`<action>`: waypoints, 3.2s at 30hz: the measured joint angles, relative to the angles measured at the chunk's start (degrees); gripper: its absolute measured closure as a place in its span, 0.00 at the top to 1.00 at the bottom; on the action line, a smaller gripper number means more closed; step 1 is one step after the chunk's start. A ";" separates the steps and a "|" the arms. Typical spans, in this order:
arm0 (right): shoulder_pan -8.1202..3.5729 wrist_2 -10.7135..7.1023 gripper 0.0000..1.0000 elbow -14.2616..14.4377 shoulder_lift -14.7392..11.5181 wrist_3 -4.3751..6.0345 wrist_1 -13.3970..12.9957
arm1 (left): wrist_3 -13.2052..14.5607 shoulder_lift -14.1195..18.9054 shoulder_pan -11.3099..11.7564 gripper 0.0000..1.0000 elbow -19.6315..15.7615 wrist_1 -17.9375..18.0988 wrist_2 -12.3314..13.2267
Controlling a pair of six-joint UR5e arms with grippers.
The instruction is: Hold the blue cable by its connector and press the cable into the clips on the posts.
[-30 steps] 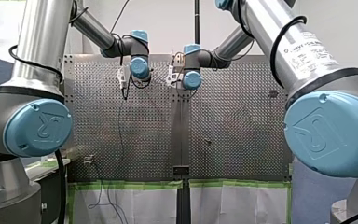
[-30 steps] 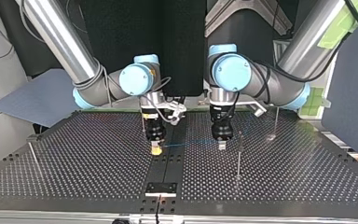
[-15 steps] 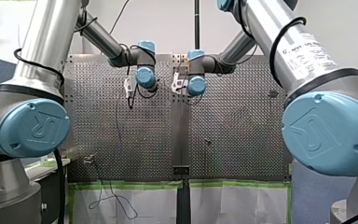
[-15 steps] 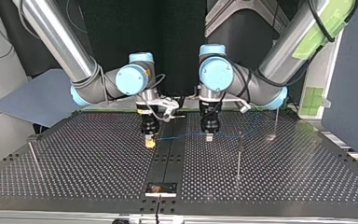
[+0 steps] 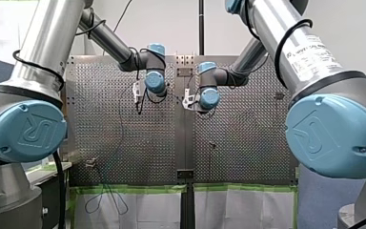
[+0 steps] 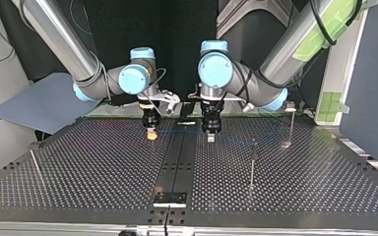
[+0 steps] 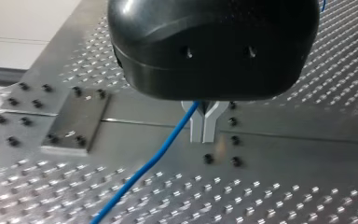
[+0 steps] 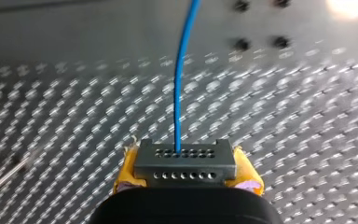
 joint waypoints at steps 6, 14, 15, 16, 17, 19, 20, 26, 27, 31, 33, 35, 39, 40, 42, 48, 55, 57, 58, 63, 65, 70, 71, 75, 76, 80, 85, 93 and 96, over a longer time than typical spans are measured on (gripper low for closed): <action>-0.84 -0.44 0.00 3.23 -0.10 -1.43 -0.02 | 0.36 -2.63 -1.48 0.00 -0.03 -0.01 -0.48; -2.11 -0.39 0.00 7.65 -0.85 -1.80 -0.62 | 0.48 -6.71 -3.74 0.00 -0.02 1.45 -0.71; -2.26 -0.36 0.00 8.14 -1.07 -1.81 -0.86 | 0.47 -6.94 -3.99 0.00 -0.03 1.56 -0.73; -2.42 -0.34 0.00 8.60 -1.31 -1.81 -1.15 | 0.45 -7.15 -4.32 0.00 -0.03 1.67 -0.76; -2.61 -0.33 0.00 9.27 -1.60 -1.81 -1.62 | 0.45 -7.30 -4.60 0.00 -0.03 1.74 -0.78; -2.88 -0.34 0.00 10.31 -1.93 -1.80 -2.45 | 0.29 -7.78 -5.44 0.00 -0.04 1.97 -0.83; -3.07 -0.34 0.00 11.01 -2.07 -1.77 -3.03 | 0.10 -8.01 -5.89 0.00 -0.04 2.17 -0.94; -4.17 -0.39 0.00 14.40 -2.26 -1.59 -6.28 | -0.32 -10.29 -8.85 0.00 -0.05 4.53 -3.01; -4.35 -0.41 0.00 14.89 -2.27 -1.60 -6.73 | -0.25 -10.62 -9.21 0.00 -0.05 4.93 -3.34; -5.04 -0.53 0.00 17.10 -2.26 -1.66 -8.27 | -0.18 -11.97 -10.36 0.00 -0.05 6.11 -4.23; -5.33 -0.58 0.00 17.90 -2.27 -1.52 -8.92 | -0.23 -12.62 -10.69 0.00 -0.05 6.47 -4.37; -5.61 -0.65 0.00 18.29 -2.28 -1.30 -9.33 | -0.30 -13.51 -10.98 0.00 -0.05 7.07 -4.54; -6.06 -1.16 0.00 18.69 -2.21 -1.23 -9.66 | -0.37 -14.59 -11.23 0.00 -0.05 7.68 -4.72; -6.15 -1.31 0.00 18.81 -2.19 -1.26 -9.77 | -0.39 -14.80 -11.30 0.00 -0.05 7.83 -4.77; -6.46 -1.78 0.00 19.22 -2.14 -1.33 -10.19 | -0.57 -15.26 -11.60 0.00 -0.05 8.25 -5.04; -7.66 -4.43 0.00 21.86 -2.02 -0.90 -12.83 | -1.24 -16.54 -12.94 0.00 -0.05 10.76 -6.51; -9.01 -7.83 0.00 25.07 -1.72 -0.39 -16.49 | -1.49 -19.30 -13.75 0.00 -0.05 14.09 -5.65; -9.29 -8.46 0.00 25.53 -1.43 -0.36 -17.62 | -1.65 -20.08 -14.03 0.00 -0.05 14.92 -5.66; -9.41 -8.69 0.00 25.64 -1.21 -0.39 -18.09 | -1.74 -20.47 -14.23 0.00 -0.05 15.53 -5.68; -10.00 -9.73 0.00 25.84 1.02 -0.62 -20.82 | -2.33 -21.09 -14.82 0.00 -0.05 17.50 -5.83; -10.25 -10.34 0.00 25.85 2.12 -0.43 -22.00 | -2.62 -21.43 -14.91 0.00 -0.05 17.81 -5.77; -10.78 -12.16 0.00 25.86 4.16 0.24 -24.54 | -2.89 -22.85 -14.95 0.00 -0.05 19.11 -5.62; -10.88 -12.42 0.00 25.86 4.42 0.32 -25.01 | -2.90 -23.03 -14.96 0.00 -0.05 19.54 -5.56; -11.31 -12.89 0.00 25.86 4.77 0.77 -26.28 | -2.93 -23.41 -14.99 0.00 -0.05 20.85 -5.34; -11.44 -13.08 0.00 25.87 4.81 0.99 -26.62 | -2.93 -23.49 -14.98 0.00 -0.05 21.09 -5.29; -12.14 -14.55 0.00 25.87 5.03 1.69 -27.88 | -2.93 -24.41 -14.97 0.00 -0.05 21.27 -5.07; -13.00 -15.77 0.00 25.87 5.17 1.79 -28.25 | -2.92 -26.69 -14.91 0.00 -0.03 20.57 -3.93; -14.35 -17.66 0.00 25.87 6.63 1.39 -28.74 | -2.94 -30.14 -14.57 0.00 0.02 19.64 -2.74; -14.75 -18.09 0.00 25.87 7.25 1.21 -29.00 | -2.97 -30.45 -14.48 0.00 0.24 19.44 -2.53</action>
